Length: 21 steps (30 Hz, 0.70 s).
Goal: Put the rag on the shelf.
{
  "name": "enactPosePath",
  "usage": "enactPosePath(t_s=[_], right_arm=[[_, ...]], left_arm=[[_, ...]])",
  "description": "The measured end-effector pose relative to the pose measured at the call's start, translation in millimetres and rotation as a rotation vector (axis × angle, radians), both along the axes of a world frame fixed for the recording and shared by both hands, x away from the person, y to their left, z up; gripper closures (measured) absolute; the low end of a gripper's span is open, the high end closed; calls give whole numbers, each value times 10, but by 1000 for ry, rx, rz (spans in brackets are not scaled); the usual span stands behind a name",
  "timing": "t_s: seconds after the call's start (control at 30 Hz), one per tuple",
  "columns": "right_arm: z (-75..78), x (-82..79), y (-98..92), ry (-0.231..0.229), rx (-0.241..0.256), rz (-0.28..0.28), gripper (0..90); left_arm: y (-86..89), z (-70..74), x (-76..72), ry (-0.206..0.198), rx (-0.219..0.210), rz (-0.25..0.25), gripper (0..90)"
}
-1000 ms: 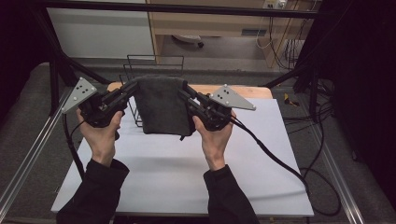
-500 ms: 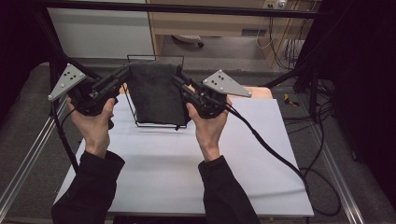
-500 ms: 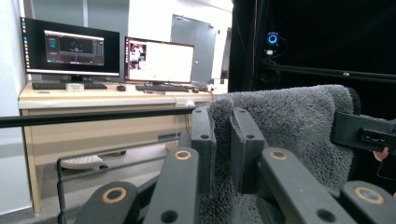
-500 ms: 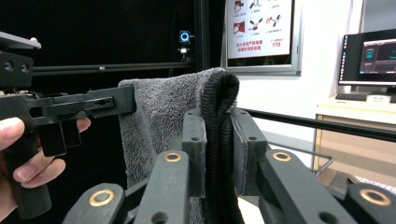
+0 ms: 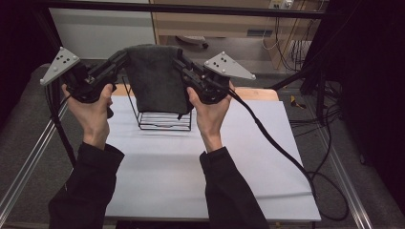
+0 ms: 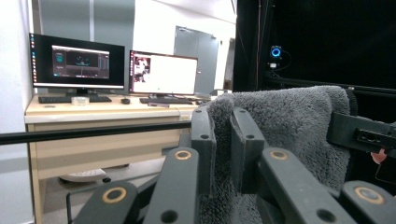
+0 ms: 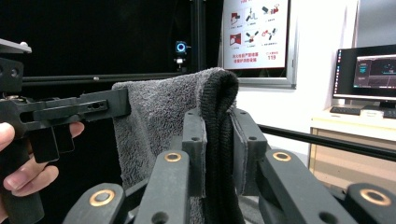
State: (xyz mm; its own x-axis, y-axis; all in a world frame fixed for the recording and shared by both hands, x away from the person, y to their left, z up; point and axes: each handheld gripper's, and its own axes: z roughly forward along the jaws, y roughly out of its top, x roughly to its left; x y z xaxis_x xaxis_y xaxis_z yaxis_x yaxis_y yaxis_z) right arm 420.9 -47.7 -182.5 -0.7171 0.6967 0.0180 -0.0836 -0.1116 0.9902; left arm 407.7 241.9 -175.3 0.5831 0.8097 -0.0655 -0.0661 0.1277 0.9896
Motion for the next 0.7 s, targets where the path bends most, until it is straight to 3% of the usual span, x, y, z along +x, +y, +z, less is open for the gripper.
enactPosePath(t_s=[0.7], right_arm=[[376,271,152,-49,22,1,782]], left_arm=[[133,396,187,-26,-31,16,811]])
